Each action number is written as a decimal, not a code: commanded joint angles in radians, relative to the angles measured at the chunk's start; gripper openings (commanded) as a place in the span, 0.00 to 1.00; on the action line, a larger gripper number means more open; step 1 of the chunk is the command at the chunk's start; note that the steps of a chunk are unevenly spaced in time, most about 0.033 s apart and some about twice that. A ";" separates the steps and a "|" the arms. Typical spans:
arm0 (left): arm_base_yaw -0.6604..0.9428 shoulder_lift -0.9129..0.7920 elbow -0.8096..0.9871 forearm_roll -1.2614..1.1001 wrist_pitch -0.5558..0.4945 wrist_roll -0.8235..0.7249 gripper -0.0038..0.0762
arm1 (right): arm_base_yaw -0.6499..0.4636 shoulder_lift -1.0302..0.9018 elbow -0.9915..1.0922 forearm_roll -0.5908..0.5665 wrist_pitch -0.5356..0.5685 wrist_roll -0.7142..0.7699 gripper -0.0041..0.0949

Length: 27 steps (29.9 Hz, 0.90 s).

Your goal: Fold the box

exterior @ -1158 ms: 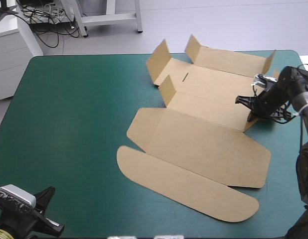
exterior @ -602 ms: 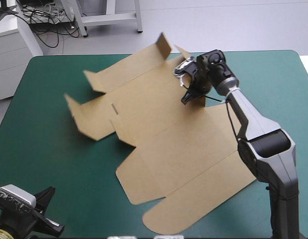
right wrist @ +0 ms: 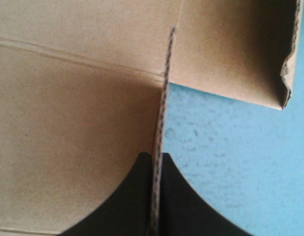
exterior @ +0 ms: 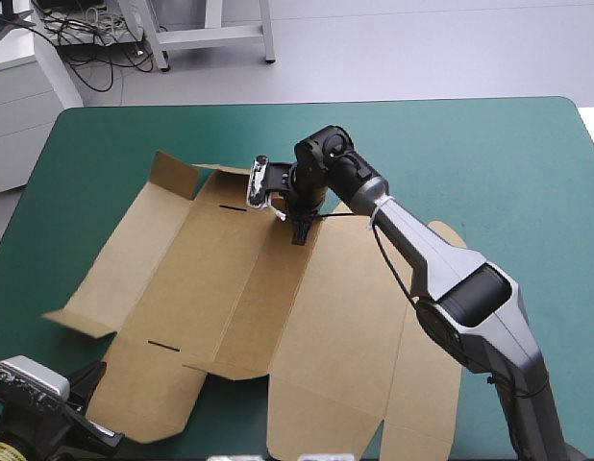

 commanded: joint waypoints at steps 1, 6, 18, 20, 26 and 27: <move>-0.006 0.015 -0.023 0.006 -0.064 -0.003 0.04 | 0.003 -0.064 -0.034 0.075 -0.022 -0.082 0.04; -0.006 0.015 -0.023 0.006 -0.064 -0.003 0.04 | 0.003 -0.064 -0.034 0.177 -0.018 -0.177 0.04; -0.006 0.015 -0.023 0.006 -0.064 -0.003 0.04 | 0.002 -0.063 -0.032 0.125 -0.024 -0.122 0.04; -0.006 0.015 -0.023 0.006 -0.064 -0.003 0.04 | 0.002 -0.063 -0.032 0.079 -0.030 -0.088 0.04; -0.006 0.015 -0.023 0.006 -0.064 -0.003 0.04 | 0.002 -0.063 -0.032 0.061 -0.086 -0.060 0.04; -0.006 0.015 -0.023 0.006 -0.064 -0.003 0.04 | 0.002 -0.063 -0.032 0.061 -0.101 -0.060 0.04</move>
